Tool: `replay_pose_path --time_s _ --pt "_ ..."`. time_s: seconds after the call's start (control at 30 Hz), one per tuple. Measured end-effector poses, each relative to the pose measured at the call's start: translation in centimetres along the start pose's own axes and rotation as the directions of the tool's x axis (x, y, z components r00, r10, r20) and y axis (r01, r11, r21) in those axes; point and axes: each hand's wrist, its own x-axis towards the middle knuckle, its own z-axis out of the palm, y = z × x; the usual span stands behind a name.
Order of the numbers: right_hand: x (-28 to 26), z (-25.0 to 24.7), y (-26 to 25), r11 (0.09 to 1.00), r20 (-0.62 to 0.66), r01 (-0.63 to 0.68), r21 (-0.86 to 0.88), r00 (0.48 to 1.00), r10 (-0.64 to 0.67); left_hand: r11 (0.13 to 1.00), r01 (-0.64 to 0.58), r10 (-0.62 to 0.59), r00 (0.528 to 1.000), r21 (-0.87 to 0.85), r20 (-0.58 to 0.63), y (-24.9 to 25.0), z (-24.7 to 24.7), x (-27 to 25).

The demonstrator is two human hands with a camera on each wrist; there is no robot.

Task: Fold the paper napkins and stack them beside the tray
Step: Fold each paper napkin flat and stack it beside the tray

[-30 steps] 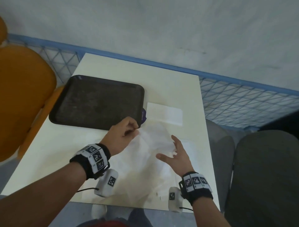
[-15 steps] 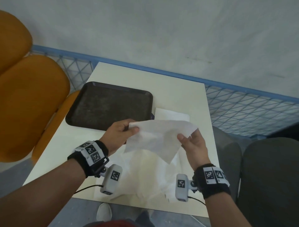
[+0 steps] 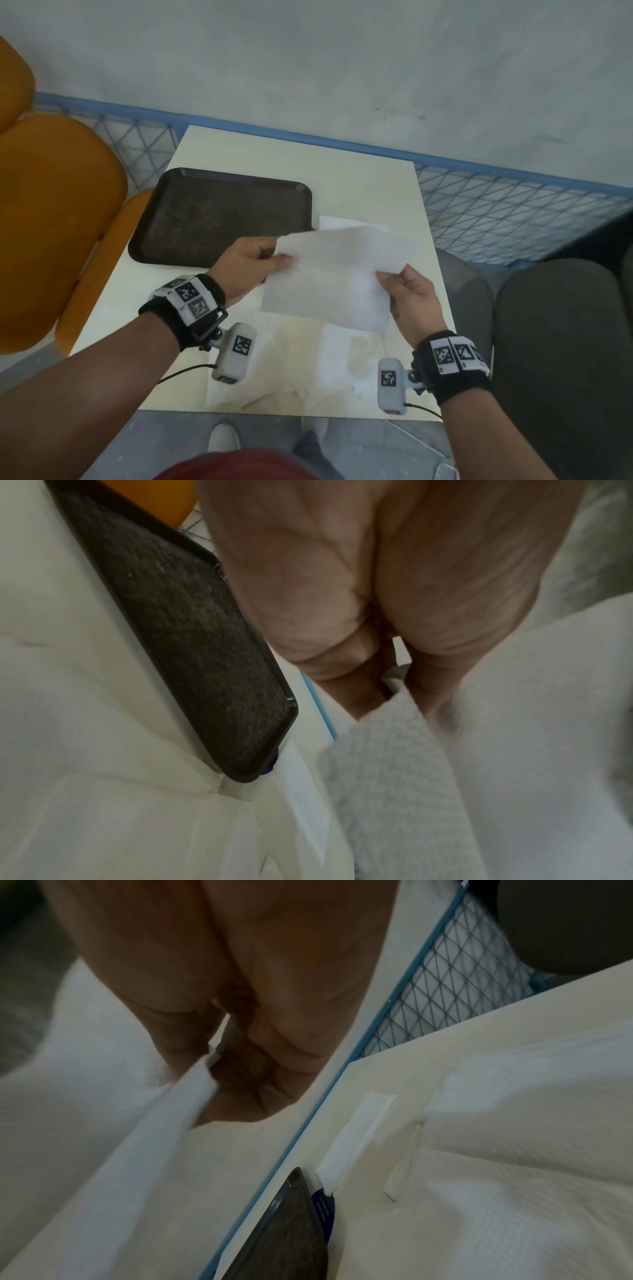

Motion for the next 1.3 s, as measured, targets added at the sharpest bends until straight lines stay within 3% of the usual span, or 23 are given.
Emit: replay_pose_path --time_s 0.3,0.47,0.57,0.63,0.73,0.83,0.93,1.0,1.07,1.13,1.2,1.3 --pt "-2.3 -1.4 1.4 0.906 0.088 -0.228 0.355 0.974 0.211 0.971 -0.052 0.049 0.999 0.234 0.019 -1.8 0.0 -0.6" --pt "-2.6 -2.0 3.7 0.979 0.010 -0.181 0.089 0.983 0.181 0.960 -0.020 0.017 1.000 0.280 0.015 -3.1 0.1 -0.8" --pt "-2.1 -2.7 4.8 0.981 -0.072 -0.179 -0.078 0.982 0.174 0.960 0.060 -0.075 0.996 0.274 0.044 -4.4 -0.6 -0.4" --pt "-1.8 -2.9 5.3 0.944 -0.131 -0.175 -0.280 0.981 0.143 0.914 0.104 -0.124 0.992 0.393 0.027 -6.0 -1.2 -0.4" --pt "-0.9 -2.9 7.0 0.823 -0.121 -0.195 -0.533 0.981 0.154 0.717 0.067 -0.041 0.998 0.694 -0.054 -8.9 -0.9 -0.4" --pt "0.0 -2.8 9.0 0.646 -0.076 -0.172 -0.744 0.982 0.173 0.569 -0.092 -0.015 0.992 0.817 0.122 -11.4 2.0 -0.3" --pt "-0.7 -1.6 10.8 0.363 0.054 0.043 -0.931 0.998 0.020 0.298 -0.282 -0.098 0.941 0.912 0.323 -13.8 5.3 0.0" --pt "-2.1 0.2 11.8 0.240 0.201 0.192 -0.952 0.979 0.014 0.155 -0.299 -0.103 0.943 0.942 0.317 -14.9 6.2 0.1" --pt "-3.4 2.0 12.9 0.164 0.340 0.314 -0.935 0.925 0.168 0.111 -0.276 -0.095 0.953 0.955 0.287 -15.5 6.5 0.0" --pt "-4.1 2.9 13.9 0.115 0.392 0.374 -0.920 0.872 0.294 0.099 -0.291 -0.087 0.950 0.952 0.300 -15.9 6.3 -0.1" --pt "-3.9 1.9 14.6 0.072 0.340 0.335 -0.940 0.888 0.310 0.103 -0.306 -0.067 0.947 0.946 0.314 -16.0 5.9 0.0" --pt "-3.1 -1.5 14.5 0.048 0.114 0.105 -0.993 0.946 0.303 0.169 -0.208 -0.095 0.970 0.964 0.226 -15.7 5.6 0.7"
